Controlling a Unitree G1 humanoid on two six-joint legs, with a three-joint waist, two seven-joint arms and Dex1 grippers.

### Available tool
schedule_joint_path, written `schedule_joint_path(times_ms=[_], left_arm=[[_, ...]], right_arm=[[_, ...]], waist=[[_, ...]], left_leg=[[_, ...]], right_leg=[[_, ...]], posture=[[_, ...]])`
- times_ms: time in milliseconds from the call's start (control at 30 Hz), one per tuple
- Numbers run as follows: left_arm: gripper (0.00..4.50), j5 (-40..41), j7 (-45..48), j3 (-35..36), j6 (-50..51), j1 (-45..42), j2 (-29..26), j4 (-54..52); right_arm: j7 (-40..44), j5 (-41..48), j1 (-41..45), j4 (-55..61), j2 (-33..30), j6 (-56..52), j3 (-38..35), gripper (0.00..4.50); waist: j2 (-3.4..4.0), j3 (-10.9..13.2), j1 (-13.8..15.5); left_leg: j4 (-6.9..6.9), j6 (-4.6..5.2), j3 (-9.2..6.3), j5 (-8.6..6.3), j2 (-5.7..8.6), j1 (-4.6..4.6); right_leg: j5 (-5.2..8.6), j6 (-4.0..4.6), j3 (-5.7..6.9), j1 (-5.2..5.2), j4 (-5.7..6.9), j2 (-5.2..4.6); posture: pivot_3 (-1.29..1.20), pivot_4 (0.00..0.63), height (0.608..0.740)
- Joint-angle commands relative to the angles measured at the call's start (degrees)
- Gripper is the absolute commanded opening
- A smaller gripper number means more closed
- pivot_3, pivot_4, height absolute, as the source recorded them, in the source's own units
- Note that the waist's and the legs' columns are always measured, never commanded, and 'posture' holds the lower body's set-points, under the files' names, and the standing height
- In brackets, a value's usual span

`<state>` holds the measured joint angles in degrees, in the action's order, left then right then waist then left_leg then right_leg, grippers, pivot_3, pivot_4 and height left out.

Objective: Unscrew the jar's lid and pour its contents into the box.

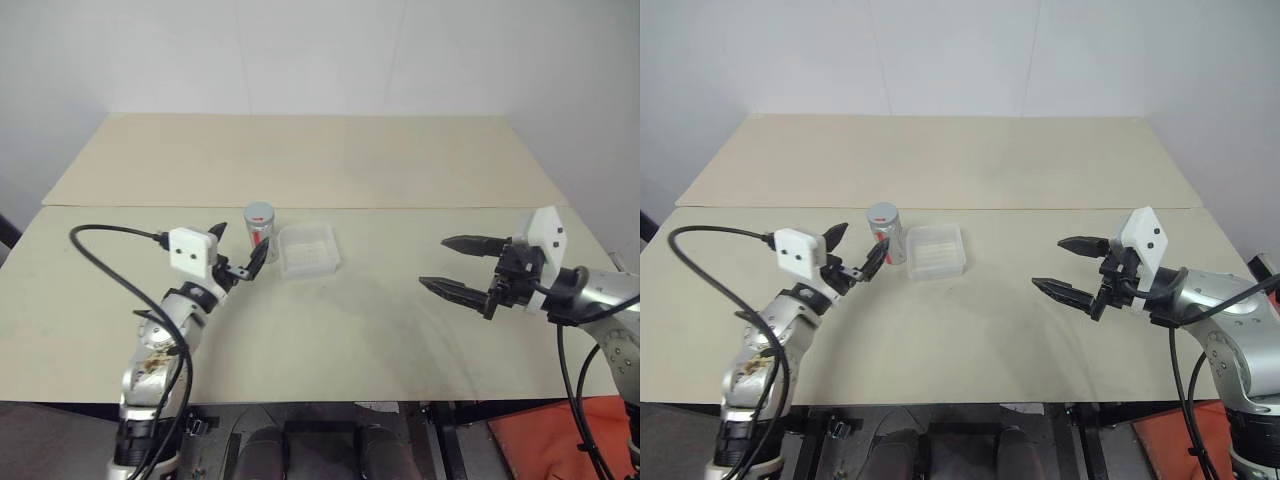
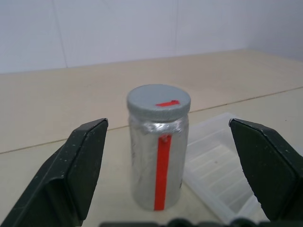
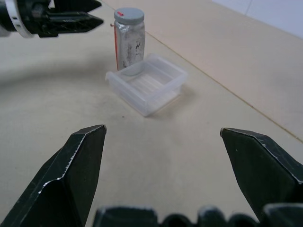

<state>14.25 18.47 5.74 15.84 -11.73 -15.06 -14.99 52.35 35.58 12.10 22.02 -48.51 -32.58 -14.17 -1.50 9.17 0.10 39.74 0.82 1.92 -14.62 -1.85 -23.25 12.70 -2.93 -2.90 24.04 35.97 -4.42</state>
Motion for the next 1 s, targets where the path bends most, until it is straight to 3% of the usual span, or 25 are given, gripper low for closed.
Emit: schedule_joint_path(times_ms=[33, 567, 1000], left_arm=[[4.46, -3.58, -3.37, -1.24, -3.45, -3.00, 1.73, 2.52], [4.46, -10.59, -13.14, -3.61, -8.42, -11.62, 9.38, 15.31], [4.46, -12.25, -17.12, -3.61, -9.06, -14.55, 11.52, 20.52]], right_arm=[[-0.48, 1.10, -0.08, 2.65, 0.10, 1.08, -2.32, 4.50], [-2.64, 2.28, -0.64, 4.42, 0.31, 0.85, -3.04, 4.50], [-3.73, 3.04, -1.52, 5.81, 0.64, 0.57, -4.03, 4.50]], waist=[[0.00, 0.00, 0.10], [-0.02, 0.01, 0.56], [-0.03, 0.01, 0.54]], left_leg=[[0.00, 0.00, 0.00, 0.00, 0.00, 0.01], [0.04, 0.00, -0.02, 0.00, 0.03, -0.03], [0.04, 0.00, -0.03, 0.00, 0.04, -0.05]], right_leg=[[0.00, 0.00, 0.00, -0.01, 0.01, 0.00], [-0.05, -0.05, 0.00, -0.03, -0.04, 0.00], [-0.06, -0.07, 0.00, -0.01, -0.04, 0.00]], posture=[[0.00, 0.150, 0.740], [0.00, 0.150, 0.740], [0.00, 0.150, 0.740]])
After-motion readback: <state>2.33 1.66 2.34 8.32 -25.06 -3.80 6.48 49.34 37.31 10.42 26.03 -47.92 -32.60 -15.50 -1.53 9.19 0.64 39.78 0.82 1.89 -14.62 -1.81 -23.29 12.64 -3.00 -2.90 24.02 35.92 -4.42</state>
